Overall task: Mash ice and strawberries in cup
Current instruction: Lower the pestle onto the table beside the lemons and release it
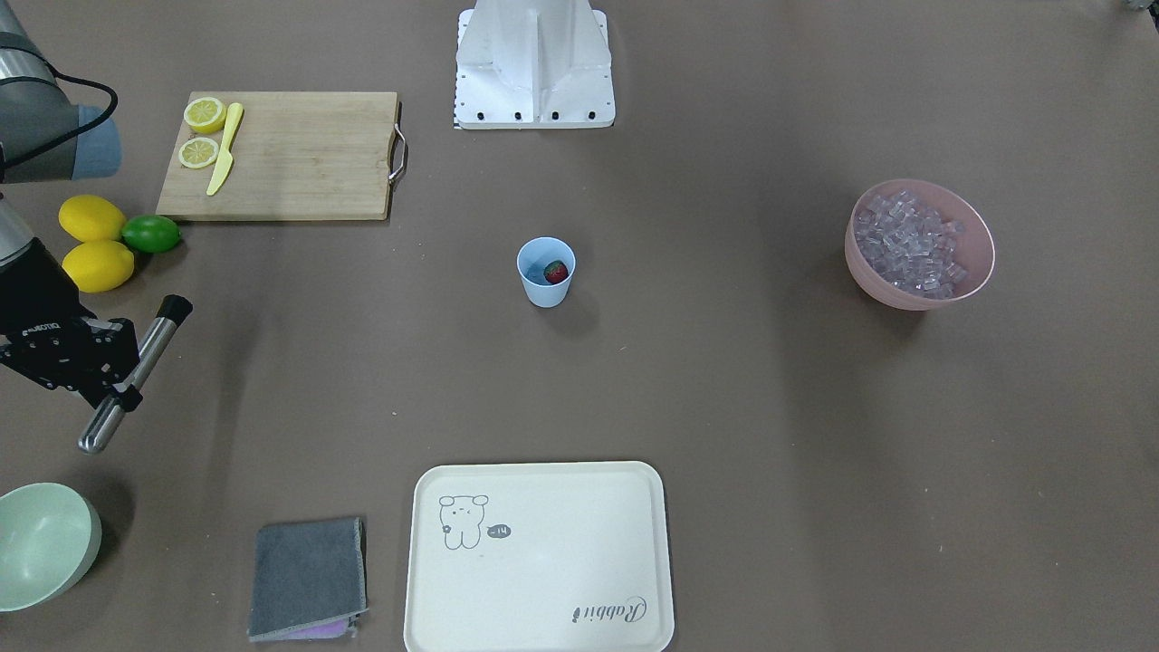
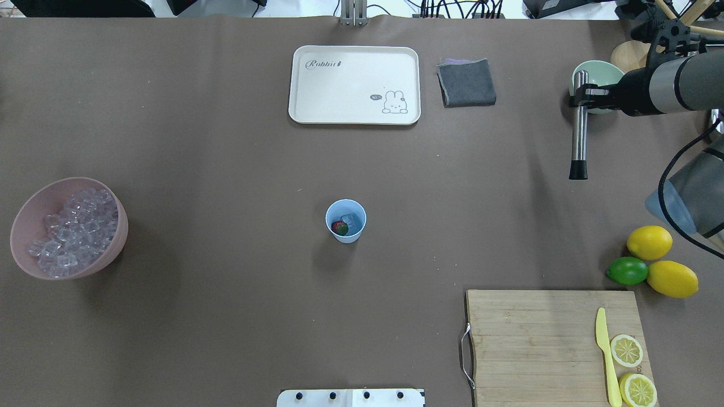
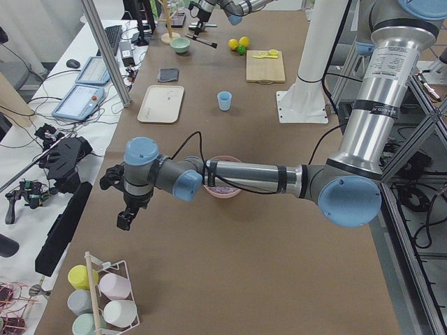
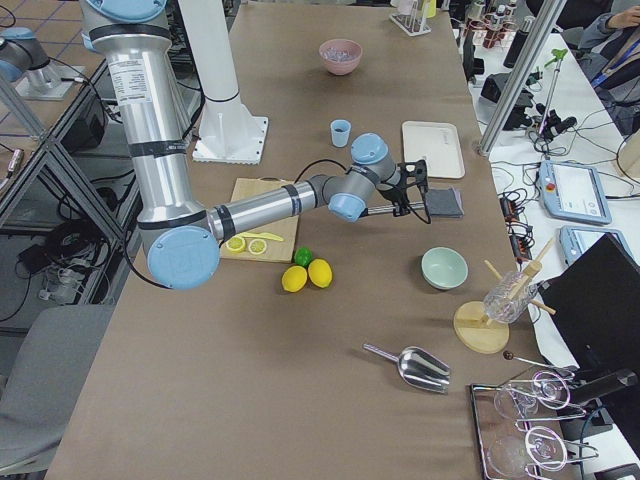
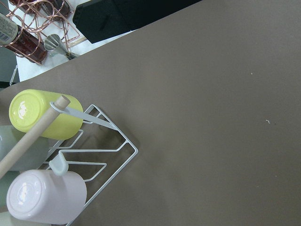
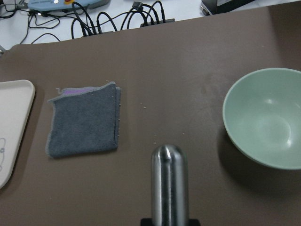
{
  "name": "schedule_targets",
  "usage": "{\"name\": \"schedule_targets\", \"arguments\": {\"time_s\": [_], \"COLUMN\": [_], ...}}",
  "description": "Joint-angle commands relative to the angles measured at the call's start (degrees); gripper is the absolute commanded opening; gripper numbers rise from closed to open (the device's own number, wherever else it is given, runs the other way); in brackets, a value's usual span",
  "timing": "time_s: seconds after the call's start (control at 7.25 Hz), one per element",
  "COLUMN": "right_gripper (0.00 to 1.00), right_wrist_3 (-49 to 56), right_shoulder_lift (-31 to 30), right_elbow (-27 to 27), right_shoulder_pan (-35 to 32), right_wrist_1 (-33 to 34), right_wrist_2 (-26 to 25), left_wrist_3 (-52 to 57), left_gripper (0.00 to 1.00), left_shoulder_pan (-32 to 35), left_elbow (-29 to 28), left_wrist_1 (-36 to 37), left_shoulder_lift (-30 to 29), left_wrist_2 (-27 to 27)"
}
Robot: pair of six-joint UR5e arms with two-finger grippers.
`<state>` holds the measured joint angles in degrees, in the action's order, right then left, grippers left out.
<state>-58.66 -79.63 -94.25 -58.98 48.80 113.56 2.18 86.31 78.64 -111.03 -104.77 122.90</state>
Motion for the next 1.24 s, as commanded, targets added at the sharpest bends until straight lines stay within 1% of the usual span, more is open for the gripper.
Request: {"name": "schedule_targets", "arguments": {"time_s": [0.0, 0.14, 0.28, 0.41, 0.55, 0.69, 0.83, 1.1], "right_gripper": [0.0, 0.0, 0.0, 0.0, 0.0, 0.0, 0.0, 0.0], "right_wrist_3": [0.3, 0.7, 3.5, 4.4, 4.6, 5.3, 7.5, 10.5], "right_shoulder_lift": [-0.1, -0.2, 0.0, -0.2, -0.2, 0.2, 0.5, -0.1], "right_elbow": [2.9, 3.9, 4.0, 3.9, 4.0, 4.5, 5.0, 5.4], "right_shoulder_pan": [1.0, 1.1, 1.2, 1.9, 3.4, 5.2, 5.7, 5.7], "right_wrist_1": [2.5, 3.8, 7.5, 9.4, 9.5, 11.0, 12.6, 13.4], "right_wrist_2": [1.9, 4.9, 6.1, 6.3, 6.3, 6.4, 6.2, 6.3], "left_wrist_3": [0.1, 0.1, 0.2, 0.1, 0.1, 0.1, 0.1, 0.1], "left_gripper": [0.98, 0.98, 0.98, 0.98, 0.98, 0.98, 0.98, 0.98], "left_shoulder_pan": [0.0, 0.0, 0.0, 0.0, 0.0, 0.0, 0.0, 0.0], "left_elbow": [0.2, 0.2, 0.2, 0.4, 1.2, 2.0, 2.6, 3.1], "left_wrist_1": [-0.7, -0.8, -0.8, -0.9, -1.0, -1.0, -1.0, -1.0], "left_shoulder_lift": [0.0, 0.3, 0.4, 0.4, 0.4, 1.5, 1.7, 2.0], "left_wrist_2": [-0.2, 0.0, -0.2, -0.3, -0.4, -0.4, -0.4, -0.5]}}
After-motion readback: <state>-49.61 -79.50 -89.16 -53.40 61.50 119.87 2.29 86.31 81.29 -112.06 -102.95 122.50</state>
